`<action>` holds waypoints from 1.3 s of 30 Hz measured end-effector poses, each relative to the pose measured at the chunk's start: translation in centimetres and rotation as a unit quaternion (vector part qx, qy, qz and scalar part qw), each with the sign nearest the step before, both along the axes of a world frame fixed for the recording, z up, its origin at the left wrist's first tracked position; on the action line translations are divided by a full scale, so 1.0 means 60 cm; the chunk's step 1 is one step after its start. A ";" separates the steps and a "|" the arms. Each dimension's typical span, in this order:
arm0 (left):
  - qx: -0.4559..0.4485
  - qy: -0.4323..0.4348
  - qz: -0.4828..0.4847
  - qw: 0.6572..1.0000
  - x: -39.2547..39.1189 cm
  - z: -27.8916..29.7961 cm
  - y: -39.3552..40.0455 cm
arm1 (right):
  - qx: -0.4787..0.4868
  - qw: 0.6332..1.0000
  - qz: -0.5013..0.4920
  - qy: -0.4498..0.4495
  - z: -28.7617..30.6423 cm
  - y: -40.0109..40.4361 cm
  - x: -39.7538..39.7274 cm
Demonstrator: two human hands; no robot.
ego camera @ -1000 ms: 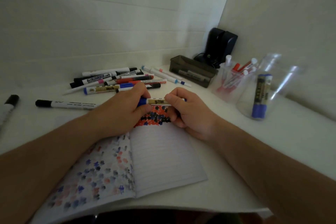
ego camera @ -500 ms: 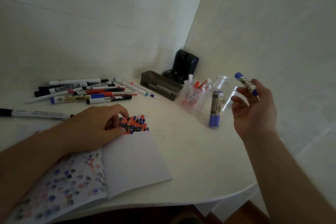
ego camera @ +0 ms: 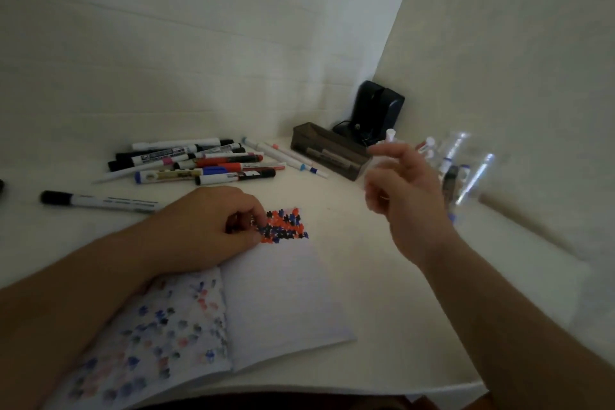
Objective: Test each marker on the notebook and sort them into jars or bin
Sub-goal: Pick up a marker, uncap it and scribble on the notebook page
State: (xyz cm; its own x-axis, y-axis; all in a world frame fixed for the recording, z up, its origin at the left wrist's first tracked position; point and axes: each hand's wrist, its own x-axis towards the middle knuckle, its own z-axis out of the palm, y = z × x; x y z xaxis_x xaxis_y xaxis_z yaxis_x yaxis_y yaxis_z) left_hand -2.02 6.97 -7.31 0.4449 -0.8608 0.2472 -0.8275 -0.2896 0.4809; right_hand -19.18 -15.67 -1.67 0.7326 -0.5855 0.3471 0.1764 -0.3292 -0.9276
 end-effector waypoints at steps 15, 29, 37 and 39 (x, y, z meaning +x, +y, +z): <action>0.230 0.017 0.208 0.951 0.091 0.064 0.088 | -0.271 0.937 0.143 0.167 -0.089 0.071 0.156; -0.193 -0.211 -0.021 0.958 -0.025 0.036 -0.017 | -0.214 0.953 0.214 0.009 -0.090 0.068 0.144; -0.093 -0.098 0.054 0.989 -0.010 0.002 -0.012 | 0.125 0.957 0.261 0.019 -0.062 0.079 0.152; -0.088 -0.074 0.049 0.992 -0.015 -0.002 -0.019 | 0.131 0.955 0.266 0.021 -0.066 0.088 0.153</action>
State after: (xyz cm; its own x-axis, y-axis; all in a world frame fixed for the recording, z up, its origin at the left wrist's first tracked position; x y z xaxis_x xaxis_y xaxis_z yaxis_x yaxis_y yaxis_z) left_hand -2.90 5.80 -7.41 0.4722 -0.7524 0.4593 -0.8649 -0.2950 0.4061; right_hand -9.97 -10.39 -5.63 0.9607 -0.1893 0.2032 0.2146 0.0413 -0.9758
